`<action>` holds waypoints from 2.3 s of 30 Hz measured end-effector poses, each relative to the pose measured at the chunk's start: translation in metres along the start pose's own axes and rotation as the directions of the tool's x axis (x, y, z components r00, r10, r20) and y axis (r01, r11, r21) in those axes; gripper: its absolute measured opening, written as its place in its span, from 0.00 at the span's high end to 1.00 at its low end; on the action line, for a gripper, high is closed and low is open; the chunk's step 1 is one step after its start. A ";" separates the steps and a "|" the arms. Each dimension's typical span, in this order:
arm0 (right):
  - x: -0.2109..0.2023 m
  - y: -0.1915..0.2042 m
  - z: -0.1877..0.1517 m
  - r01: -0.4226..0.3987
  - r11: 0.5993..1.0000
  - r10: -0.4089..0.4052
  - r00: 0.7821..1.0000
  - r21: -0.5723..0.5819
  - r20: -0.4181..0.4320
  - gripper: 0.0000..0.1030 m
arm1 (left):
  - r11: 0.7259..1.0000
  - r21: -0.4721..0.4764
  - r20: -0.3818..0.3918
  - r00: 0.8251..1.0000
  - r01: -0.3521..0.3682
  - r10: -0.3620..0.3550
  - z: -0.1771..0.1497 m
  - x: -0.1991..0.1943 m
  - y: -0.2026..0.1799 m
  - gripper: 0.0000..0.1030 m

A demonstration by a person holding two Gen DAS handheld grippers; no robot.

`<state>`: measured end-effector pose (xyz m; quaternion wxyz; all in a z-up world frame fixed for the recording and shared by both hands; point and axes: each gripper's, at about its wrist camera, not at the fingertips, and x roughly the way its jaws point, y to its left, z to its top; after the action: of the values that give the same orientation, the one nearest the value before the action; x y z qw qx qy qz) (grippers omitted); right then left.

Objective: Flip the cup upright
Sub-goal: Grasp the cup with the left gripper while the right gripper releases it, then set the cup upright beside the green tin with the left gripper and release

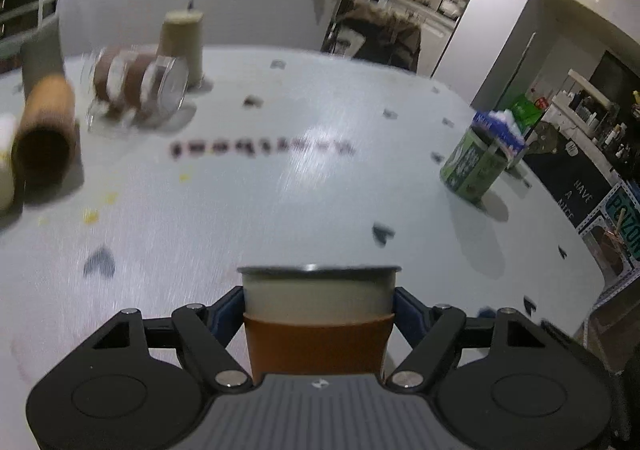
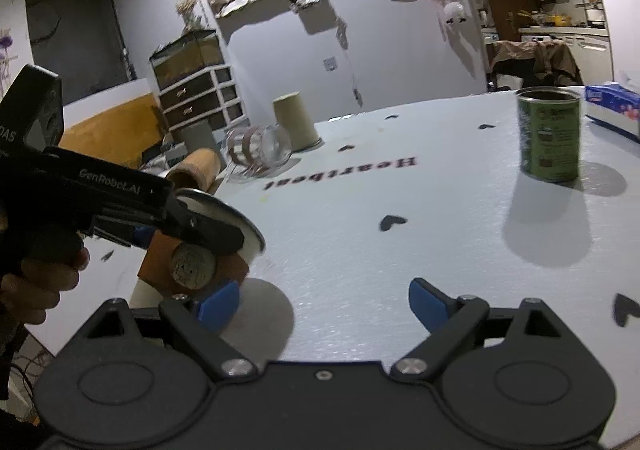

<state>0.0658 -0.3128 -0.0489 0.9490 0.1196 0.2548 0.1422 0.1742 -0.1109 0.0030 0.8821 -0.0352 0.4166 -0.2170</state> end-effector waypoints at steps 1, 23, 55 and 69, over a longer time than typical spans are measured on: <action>-0.003 -0.003 0.000 0.004 1.000 -0.004 1.000 0.005 0.009 0.10 | 1.000 0.020 0.028 1.000 -0.005 0.005 0.004 0.000 -0.006 0.25; -0.058 -0.061 0.013 0.206 0.976 -0.214 0.965 0.068 0.150 0.10 | 0.990 0.131 0.361 0.932 -0.060 0.009 0.095 0.140 -0.137 0.25; -0.072 -0.061 0.024 0.259 0.964 -0.265 0.942 0.053 0.205 0.10 | 0.978 0.204 0.356 0.933 -0.029 -0.046 0.065 0.098 -0.125 0.05; -0.080 -0.040 0.037 0.315 0.949 -0.306 0.915 0.009 0.263 0.07 | 0.966 0.242 0.426 0.904 -0.094 -0.019 0.002 -0.003 -0.086 0.00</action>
<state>0.0265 -0.3821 0.0059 0.9866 0.0791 0.1410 -0.0229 0.1435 -0.1872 0.0274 0.9526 0.0410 0.1834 -0.2392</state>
